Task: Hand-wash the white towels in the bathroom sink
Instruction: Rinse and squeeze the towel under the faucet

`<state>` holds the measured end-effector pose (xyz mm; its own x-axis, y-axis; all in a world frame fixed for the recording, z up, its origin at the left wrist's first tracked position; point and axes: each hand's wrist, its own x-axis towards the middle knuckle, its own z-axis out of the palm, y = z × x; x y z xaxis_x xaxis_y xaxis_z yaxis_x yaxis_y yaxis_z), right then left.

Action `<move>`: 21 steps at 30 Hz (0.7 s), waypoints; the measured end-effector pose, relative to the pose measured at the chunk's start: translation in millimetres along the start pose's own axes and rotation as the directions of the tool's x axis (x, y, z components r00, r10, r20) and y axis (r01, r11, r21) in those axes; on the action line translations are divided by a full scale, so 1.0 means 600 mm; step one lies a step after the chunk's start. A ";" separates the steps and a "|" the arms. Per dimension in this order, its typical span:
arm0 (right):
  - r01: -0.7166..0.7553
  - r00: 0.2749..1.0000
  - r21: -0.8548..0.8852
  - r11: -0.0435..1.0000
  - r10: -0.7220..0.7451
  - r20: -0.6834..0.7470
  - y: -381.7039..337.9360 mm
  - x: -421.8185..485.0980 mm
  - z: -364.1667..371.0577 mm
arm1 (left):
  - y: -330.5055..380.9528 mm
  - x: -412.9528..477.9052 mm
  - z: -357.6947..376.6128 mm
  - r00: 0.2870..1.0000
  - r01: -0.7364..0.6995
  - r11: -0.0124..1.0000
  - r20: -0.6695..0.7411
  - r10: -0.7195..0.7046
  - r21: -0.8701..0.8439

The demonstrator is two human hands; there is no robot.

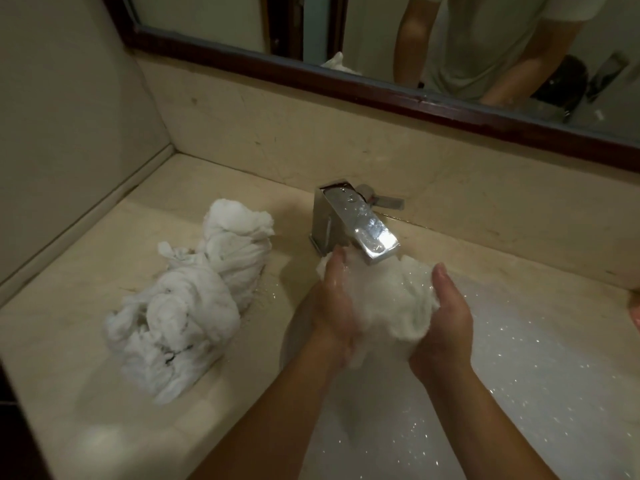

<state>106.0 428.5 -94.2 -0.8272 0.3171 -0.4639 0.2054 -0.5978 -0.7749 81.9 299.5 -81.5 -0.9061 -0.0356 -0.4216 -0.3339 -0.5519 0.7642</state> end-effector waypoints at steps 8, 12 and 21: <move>0.024 0.994 -0.167 0.986 -0.005 0.113 0.028 -0.052 0.072 | 0.032 -0.016 -0.081 0.989 -0.043 0.904 -0.113 0.100 0.426; -0.009 0.995 -0.179 0.984 0.027 0.101 0.031 -0.072 0.088 | 0.068 -0.050 -0.080 0.957 -0.113 0.749 -0.132 0.260 0.653; 0.045 0.998 -0.213 0.976 -0.055 -0.037 -0.023 -0.080 0.098 | 0.083 -0.061 -0.010 0.955 -0.132 0.811 -0.146 0.259 0.570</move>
<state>112.3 378.0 -35.9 -0.8172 0.3764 -0.4365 0.2745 -0.4119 -0.8689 99.9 268.0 -30.9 -0.9134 -0.2987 -0.2764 -0.2990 0.0321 0.9537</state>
